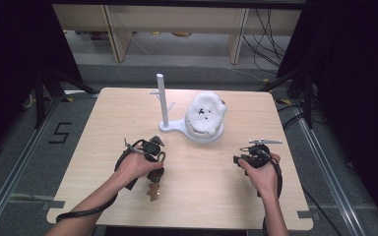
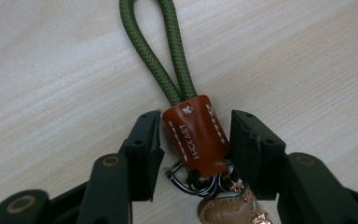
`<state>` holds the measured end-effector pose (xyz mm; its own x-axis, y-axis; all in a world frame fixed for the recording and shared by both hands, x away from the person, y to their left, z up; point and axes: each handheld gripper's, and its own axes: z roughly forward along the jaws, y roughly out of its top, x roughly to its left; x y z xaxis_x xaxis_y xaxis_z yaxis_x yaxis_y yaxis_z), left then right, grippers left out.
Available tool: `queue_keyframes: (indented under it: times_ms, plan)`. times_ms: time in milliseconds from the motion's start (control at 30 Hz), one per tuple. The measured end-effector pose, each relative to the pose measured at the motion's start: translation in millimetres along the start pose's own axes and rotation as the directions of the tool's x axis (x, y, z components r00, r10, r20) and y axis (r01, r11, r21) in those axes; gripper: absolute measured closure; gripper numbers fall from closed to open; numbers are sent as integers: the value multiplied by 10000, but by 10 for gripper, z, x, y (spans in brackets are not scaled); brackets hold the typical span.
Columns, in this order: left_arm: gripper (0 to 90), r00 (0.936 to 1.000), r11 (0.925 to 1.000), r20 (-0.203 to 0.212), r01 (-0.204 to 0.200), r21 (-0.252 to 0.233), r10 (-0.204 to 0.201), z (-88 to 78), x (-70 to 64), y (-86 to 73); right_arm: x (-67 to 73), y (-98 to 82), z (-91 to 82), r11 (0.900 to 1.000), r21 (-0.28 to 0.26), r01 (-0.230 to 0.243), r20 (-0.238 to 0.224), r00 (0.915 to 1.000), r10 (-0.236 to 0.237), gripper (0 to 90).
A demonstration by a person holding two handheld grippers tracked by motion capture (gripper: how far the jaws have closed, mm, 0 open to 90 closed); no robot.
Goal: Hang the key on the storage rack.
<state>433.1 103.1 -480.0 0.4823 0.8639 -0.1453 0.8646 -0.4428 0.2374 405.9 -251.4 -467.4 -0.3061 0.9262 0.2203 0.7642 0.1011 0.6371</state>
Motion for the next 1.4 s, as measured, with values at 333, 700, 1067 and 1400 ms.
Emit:
queue_keyframes:
  times_ms: [333,700,1067,1400]
  plan:
    - [603,9962,9978,-577,-658,-30,655,17,-3,-34,-5,-10,30,9999,-112,110,-64,9999,-111,626]
    - [653,9764,9787,-677,-2054,-2,2049,-34,90,-96,23,-9,11,9998,146,-100,-175,9998,103,621]
    - [684,9668,9630,-542,-2538,-910,2497,-63,188,-223,56,-18,22,9987,38,-504,-210,9985,505,614]
    - [683,9733,9428,49,-2209,-2498,2293,-164,329,-443,21,-9,10,9997,-234,-35,21,10000,36,611]
